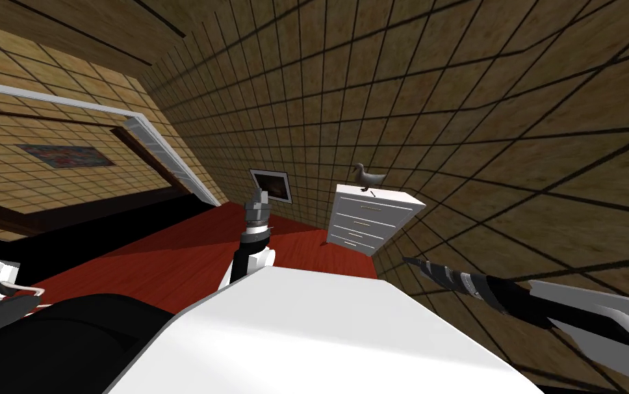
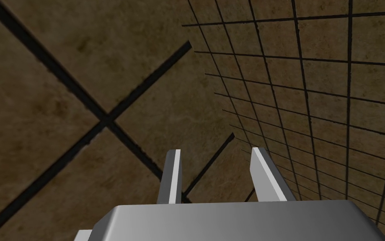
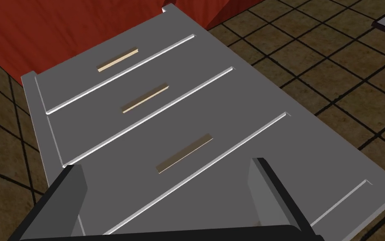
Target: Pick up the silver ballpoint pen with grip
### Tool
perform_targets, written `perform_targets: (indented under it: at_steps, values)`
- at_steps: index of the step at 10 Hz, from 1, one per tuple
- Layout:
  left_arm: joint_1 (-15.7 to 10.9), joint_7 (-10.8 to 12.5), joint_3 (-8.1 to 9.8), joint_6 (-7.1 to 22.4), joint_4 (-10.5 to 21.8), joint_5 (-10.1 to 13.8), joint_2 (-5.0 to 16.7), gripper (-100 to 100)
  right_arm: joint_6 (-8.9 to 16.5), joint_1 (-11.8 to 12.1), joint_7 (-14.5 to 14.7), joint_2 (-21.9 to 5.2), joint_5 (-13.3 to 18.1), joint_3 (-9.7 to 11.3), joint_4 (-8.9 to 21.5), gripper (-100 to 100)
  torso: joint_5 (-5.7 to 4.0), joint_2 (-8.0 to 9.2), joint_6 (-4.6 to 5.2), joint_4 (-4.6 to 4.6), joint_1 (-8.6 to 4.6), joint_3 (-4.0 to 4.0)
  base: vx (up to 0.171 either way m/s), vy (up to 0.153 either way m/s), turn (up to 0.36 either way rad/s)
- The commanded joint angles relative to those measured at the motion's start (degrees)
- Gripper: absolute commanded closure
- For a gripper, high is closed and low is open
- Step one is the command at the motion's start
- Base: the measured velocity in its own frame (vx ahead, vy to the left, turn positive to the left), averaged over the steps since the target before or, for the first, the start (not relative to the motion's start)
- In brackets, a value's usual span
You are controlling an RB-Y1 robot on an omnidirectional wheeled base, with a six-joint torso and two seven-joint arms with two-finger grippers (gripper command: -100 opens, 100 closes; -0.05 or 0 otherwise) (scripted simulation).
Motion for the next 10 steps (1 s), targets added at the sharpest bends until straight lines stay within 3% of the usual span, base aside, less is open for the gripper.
perform_targets:
  at_steps: [1,2,3,4,10]
  values:
    - [0.0,0.0,0.0,0.0,0.0,0.0,0.0,0,0.06,-0.42,-0.86,-2.86,-0.13,0.61,0.41,-100,0.0,0.0,0.0,0.0,0.0,0.0,0.076,0.015,0.107]
    - [0.0,0.0,0.0,0.0,0.0,0.0,0.0,0,0.16,-0.91,-1.77,-4.59,-0.83,1.77,1.2,-100,0.0,-0.01,0.02,-0.01,0.02,-0.01,0.116,0.008,0.218]
    - [0.0,0.0,0.0,0.0,0.0,0.0,0.0,0,0.16,-0.91,-1.77,-6.68,-0.83,1.77,1.2,-100,0.0,-0.15,-0.03,-0.04,0.0,-0.09,0.114,-0.011,0.068]
    - [0.01,0.0,0.01,0.0,-0.01,0.0,0.0,0,0.16,-0.91,-1.77,-6.73,-0.83,1.77,1.2,-100,-0.02,-0.15,0.04,-0.04,-0.05,-0.1,0.05,0.0,-0.045]
    - [0.01,0.0,0.0,0.0,0.0,0.0,0.0,0,0.37,-2.17,-4.26,-16.83,-2.66,4.79,2.83,-100,-0.03,-0.3,-0.01,-0.08,-0.05,-0.18,0.121,-0.002,0.133]
